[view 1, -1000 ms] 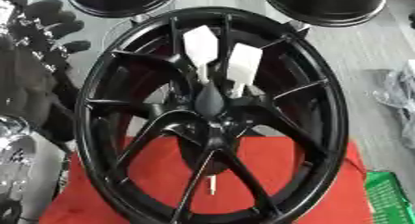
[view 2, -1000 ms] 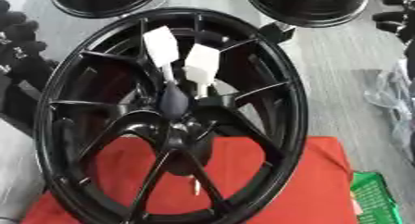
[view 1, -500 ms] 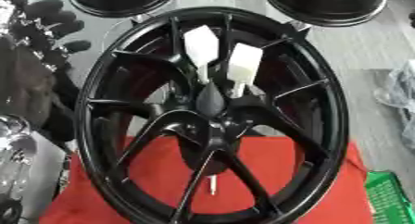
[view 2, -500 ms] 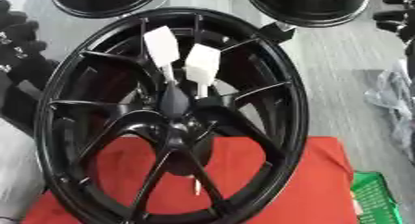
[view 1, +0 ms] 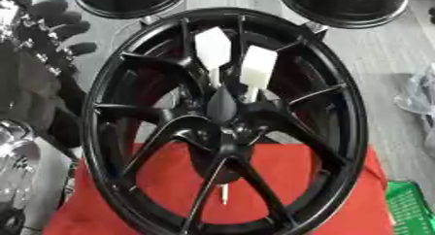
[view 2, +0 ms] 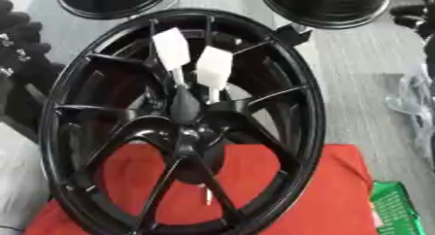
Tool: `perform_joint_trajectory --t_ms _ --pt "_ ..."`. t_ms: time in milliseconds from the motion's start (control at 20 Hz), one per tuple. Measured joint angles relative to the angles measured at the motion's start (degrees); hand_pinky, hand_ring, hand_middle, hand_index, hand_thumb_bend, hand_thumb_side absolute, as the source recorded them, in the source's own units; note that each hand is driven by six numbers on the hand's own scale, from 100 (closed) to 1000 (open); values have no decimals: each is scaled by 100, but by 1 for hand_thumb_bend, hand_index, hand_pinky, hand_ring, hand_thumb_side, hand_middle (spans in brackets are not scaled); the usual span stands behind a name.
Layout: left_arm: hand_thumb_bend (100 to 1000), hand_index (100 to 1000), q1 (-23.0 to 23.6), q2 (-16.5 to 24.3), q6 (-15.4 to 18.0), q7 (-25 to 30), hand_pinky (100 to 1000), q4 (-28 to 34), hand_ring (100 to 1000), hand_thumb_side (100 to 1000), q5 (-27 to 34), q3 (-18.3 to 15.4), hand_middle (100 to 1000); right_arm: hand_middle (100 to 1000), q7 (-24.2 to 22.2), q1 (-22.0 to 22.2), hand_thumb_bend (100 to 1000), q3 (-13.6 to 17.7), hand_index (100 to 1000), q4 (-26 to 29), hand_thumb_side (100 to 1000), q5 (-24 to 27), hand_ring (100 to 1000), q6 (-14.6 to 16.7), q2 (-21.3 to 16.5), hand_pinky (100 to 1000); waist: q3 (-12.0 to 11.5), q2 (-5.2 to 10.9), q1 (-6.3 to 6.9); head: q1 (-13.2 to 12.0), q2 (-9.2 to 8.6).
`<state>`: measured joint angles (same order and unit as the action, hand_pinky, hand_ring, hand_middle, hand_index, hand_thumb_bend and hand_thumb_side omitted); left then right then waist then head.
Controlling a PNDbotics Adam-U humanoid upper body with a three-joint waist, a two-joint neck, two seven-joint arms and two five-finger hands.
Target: Pull the pin out of the wheel hub.
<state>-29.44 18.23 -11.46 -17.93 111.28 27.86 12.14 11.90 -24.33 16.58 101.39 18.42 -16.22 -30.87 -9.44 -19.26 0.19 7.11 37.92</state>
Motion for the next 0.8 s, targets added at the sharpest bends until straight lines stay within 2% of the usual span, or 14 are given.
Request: perform_joint_trajectory --t_ms 100,200,450,800 --pt "129 702 118 56 0 -1 687 -6 745 728 -18 1 616 697 -93 -176 100 -144 730 91 531 -71 660 89 -100 756 106 158 -113 -7 99" --pt "129 702 194 142 2 -3 687 -12 745 728 -40 0 616 696 -234 -476 100 -369 733 231 461 -203 665 205 -340 761 142 272 -242 -51 164" --pt "129 701 252 255 4 -3 686 -46 745 731 -87 2 616 694 -655 -872 100 -1067 742 177 327 -610 679 528 -1010 774 194 279 -300 -94 225" --pt "128 701 279 300 4 -3 686 -78 746 731 -122 3 616 692 -1271 -1340 100 -2076 751 -148 211 -1098 696 1104 -1992 787 187 285 -343 -89 230"
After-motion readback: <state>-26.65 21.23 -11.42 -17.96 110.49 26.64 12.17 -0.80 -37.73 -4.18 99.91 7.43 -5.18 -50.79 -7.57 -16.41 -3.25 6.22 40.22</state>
